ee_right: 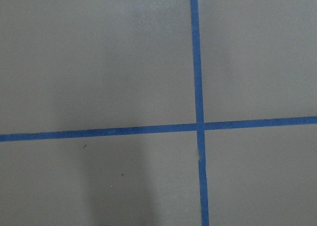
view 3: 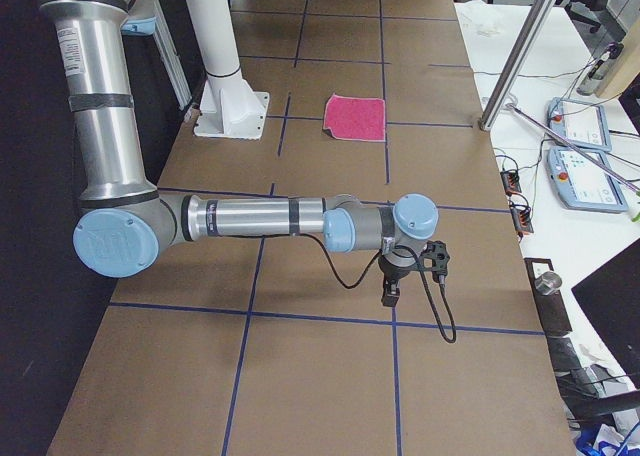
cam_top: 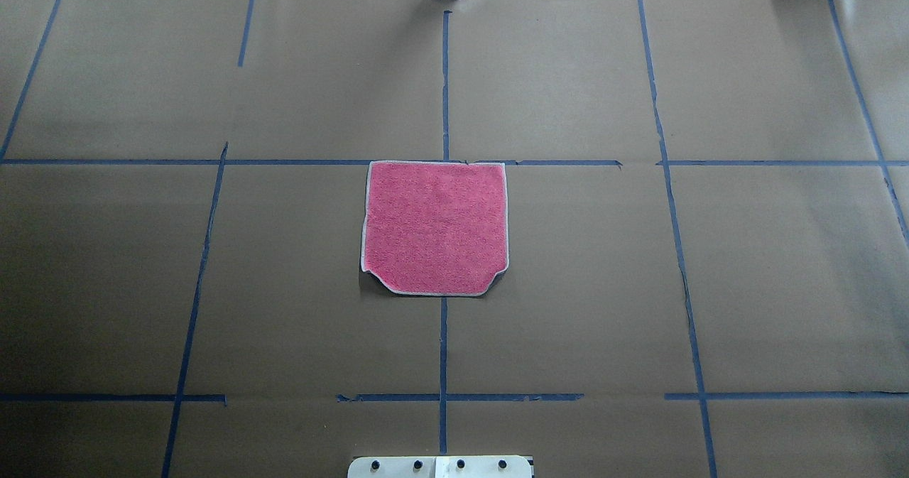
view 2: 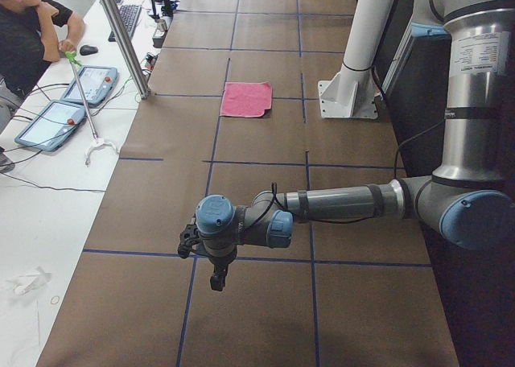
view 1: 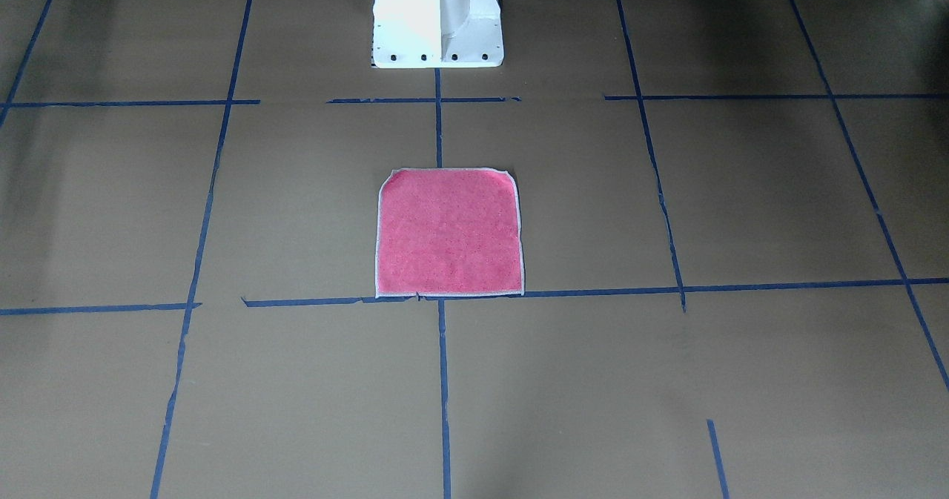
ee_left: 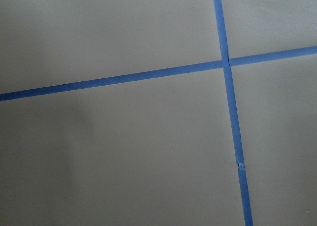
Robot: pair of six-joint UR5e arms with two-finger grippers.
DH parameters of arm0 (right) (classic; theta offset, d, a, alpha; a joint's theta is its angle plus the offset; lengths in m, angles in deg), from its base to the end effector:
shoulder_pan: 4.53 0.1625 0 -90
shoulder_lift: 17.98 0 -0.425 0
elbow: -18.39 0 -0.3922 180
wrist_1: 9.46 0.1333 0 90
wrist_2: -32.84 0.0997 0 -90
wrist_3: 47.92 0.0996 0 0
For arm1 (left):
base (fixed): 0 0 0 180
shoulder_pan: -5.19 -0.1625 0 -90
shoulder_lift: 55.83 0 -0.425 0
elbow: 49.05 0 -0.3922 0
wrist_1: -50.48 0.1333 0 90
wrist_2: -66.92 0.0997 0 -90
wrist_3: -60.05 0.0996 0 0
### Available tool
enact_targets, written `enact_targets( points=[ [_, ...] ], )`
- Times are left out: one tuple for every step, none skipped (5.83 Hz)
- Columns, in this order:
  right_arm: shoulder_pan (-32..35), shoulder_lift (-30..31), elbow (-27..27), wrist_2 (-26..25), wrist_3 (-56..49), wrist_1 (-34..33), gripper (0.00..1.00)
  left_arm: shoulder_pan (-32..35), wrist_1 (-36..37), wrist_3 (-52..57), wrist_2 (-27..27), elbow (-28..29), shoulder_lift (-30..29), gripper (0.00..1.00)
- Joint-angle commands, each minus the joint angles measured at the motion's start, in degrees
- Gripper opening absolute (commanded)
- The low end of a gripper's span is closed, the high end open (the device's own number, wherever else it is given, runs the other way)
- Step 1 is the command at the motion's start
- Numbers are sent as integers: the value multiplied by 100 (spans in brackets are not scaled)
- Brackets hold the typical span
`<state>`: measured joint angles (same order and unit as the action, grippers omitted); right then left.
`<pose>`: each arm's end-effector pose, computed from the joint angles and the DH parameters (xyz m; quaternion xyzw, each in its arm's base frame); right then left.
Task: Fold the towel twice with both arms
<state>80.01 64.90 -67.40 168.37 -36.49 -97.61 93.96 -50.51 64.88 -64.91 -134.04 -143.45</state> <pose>0.0097 -0.5529 0.6256 -0.0189 -0.3881 0.0319 0.9209 -0.0567 -0.4768 0.7054 0.0405 0.3557 0.0605 0.9318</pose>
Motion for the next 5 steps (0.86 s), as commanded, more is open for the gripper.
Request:
enact_targets(
  points=[
    [0, 0, 1, -9, 0, 9, 100, 0, 0, -9, -26, -17, -35, 100],
    [0, 0, -8, 0, 0, 0, 100, -9, 17, 17, 9, 0, -113, 100],
    [0, 0, 1, -17, 0, 9, 100, -18, 18, 26, 87, 105, -175, 100],
    [0, -70, 1, -35, 0, -9, 100, -26, 96, 9, 53, 114, -298, 100],
    [-8, -79, 1, 0, 0, -26, 100, -26, 645, 9, -34, 88, -551, 100]
  ],
)
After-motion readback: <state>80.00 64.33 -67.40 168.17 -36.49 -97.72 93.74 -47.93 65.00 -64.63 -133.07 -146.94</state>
